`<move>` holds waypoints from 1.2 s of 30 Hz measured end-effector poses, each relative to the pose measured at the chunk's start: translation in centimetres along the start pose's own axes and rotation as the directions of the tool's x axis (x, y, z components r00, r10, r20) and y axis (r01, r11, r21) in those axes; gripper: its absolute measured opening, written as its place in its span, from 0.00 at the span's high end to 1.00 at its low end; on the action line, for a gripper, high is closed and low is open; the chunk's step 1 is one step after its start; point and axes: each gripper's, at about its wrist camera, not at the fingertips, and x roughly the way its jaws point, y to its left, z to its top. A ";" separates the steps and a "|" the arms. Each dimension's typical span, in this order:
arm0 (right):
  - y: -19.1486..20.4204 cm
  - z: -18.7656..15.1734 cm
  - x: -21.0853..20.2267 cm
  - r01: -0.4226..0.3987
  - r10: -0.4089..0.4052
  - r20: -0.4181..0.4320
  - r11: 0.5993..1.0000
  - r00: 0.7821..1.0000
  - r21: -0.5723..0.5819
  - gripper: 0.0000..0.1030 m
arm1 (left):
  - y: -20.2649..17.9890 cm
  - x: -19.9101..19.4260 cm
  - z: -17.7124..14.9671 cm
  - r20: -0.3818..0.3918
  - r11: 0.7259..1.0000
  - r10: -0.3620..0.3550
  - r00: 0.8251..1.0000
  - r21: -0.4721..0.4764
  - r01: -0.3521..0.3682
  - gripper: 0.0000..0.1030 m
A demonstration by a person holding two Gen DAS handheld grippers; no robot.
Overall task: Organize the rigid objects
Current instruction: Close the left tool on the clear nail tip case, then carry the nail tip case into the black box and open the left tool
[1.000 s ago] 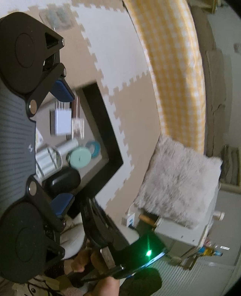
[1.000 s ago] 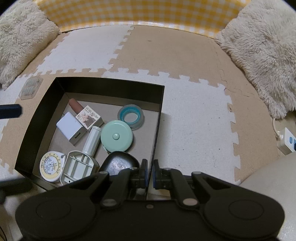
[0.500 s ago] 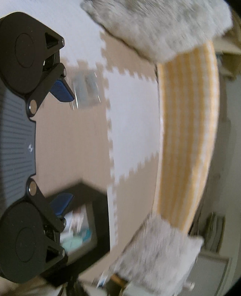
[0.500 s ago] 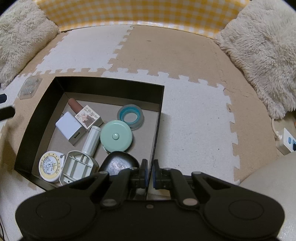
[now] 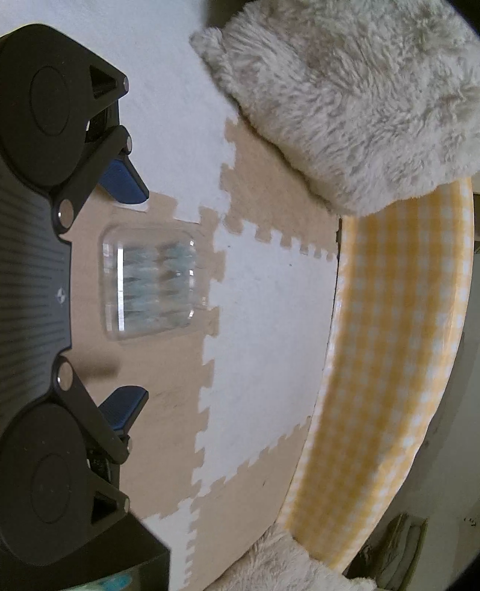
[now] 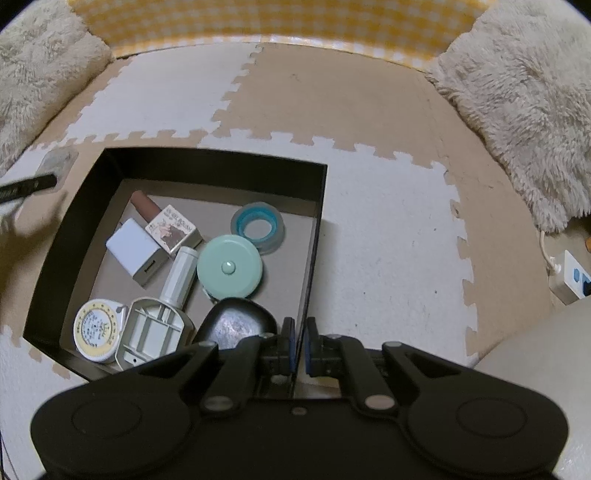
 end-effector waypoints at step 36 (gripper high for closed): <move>0.3 -0.1 0.3 0.003 -0.003 -0.013 1.000 1.000 -0.007 0.95 | -9.1 -8.0 -0.4 0.045 0.927 -0.357 0.933 0.136 0.348 0.27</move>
